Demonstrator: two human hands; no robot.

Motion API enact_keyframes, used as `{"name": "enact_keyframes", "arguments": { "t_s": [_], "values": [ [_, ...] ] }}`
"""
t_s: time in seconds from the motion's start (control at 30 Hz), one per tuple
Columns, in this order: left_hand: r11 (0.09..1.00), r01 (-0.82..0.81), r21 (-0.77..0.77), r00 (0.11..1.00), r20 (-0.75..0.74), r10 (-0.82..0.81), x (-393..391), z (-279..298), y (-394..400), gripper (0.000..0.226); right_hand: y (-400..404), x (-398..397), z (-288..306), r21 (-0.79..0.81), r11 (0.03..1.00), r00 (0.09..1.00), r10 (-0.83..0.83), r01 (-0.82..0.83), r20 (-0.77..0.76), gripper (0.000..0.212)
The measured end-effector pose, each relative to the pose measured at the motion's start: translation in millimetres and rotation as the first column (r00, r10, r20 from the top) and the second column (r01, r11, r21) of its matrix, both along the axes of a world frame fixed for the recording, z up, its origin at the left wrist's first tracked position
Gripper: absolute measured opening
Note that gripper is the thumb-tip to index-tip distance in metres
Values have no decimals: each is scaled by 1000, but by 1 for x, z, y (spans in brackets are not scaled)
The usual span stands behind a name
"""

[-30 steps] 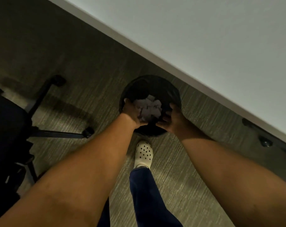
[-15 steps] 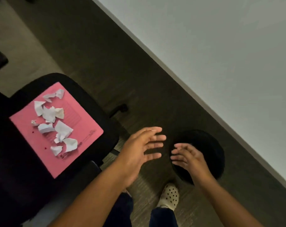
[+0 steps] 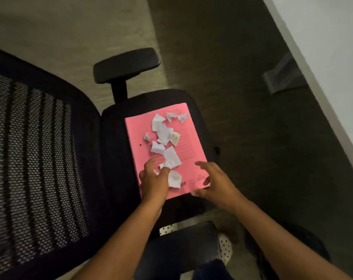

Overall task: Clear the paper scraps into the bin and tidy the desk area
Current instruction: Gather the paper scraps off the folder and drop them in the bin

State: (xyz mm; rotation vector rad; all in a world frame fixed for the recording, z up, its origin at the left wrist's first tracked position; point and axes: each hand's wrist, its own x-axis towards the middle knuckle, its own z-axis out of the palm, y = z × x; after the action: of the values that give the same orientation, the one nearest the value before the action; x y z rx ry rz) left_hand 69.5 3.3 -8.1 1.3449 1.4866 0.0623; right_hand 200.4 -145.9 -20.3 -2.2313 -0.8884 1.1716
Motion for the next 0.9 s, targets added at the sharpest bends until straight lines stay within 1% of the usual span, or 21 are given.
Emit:
{"name": "enact_keyframes", "arguments": {
  "t_s": [0.07, 0.1, 0.17, 0.2, 0.23, 0.33, 0.4, 0.47, 0.5, 0.53, 0.57, 0.63, 0.67, 0.7, 0.77, 0.83, 0.9],
  "values": [
    [996, 94, 6, 991, -98, -93, -3, -18, 2, 72, 22, 4, -9, -49, 995, 996, 92, -92, 7, 116],
    [985, 173, 24, 977, -134, -168, -4, -27, 1, 84, 33, 2, -17, -83, 989, 992, 128, -126, 21, 124],
    [922, 374, 97, 912, -219, -347, -5, -45, -3, 106, 52, 0, -34, -128, 979, 986, 163, -158, 30, 130],
    [873, 466, 142, 870, -252, -424, -3, -53, -6, 112, 59, 0, -39, -121, 981, 987, 159, -155, 20, 129],
    [831, 525, 182, 839, -270, -471, -3, -59, -8, 116, 66, 0, -44, -93, 984, 988, 155, -153, 22, 123],
    [735, 626, 261, 773, -335, -539, 5, -69, -11, 125, 78, -3, -52, 44, 985, 986, 166, -166, 1, 94],
    [702, 660, 269, 744, -367, -559, 10, -75, -10, 126, 81, -2, -56, 118, 979, 981, 178, -169, -71, 72],
    [660, 701, 272, 706, -398, -586, 16, -80, -7, 121, 81, 3, -56, 164, 978, 978, 151, -127, -144, 54],
    [644, 714, 276, 694, -405, -596, 18, -82, -6, 118, 80, 7, -57, 169, 980, 984, 129, -107, -126, 49],
    [632, 721, 285, 687, -407, -602, 20, -85, -4, 113, 79, 12, -58, 165, 983, 994, 95, -84, -59, 45],
    [622, 724, 298, 686, -402, -606, 21, -87, -2, 107, 78, 17, -59, 158, 986, 998, 51, -58, 46, 42],
    [601, 731, 322, 681, -395, -617, 23, -90, 1, 92, 80, 31, -63, 172, 985, 964, -43, -3, 264, 38],
    [593, 737, 325, 675, -393, -624, 24, -91, 3, 86, 84, 39, -64, 205, 979, 937, -73, 2, 341, 39],
    [587, 742, 323, 669, -390, -632, 25, -92, 5, 82, 91, 47, -65, 232, 973, 914, -84, -11, 398, 42],
    [573, 750, 331, 661, -383, -645, 25, -94, 8, 75, 109, 64, -65, 238, 969, 877, -57, -66, 477, 58],
    [537, 759, 367, 650, -397, -648, 25, -95, 12, 61, 130, 79, -68, 189, 971, 849, 27, -149, 528, 76],
    [516, 758, 400, 651, -411, -638, 25, -95, 15, 45, 152, 92, -73, 100, 960, 819, 165, -261, 550, 91]
  ]
}}
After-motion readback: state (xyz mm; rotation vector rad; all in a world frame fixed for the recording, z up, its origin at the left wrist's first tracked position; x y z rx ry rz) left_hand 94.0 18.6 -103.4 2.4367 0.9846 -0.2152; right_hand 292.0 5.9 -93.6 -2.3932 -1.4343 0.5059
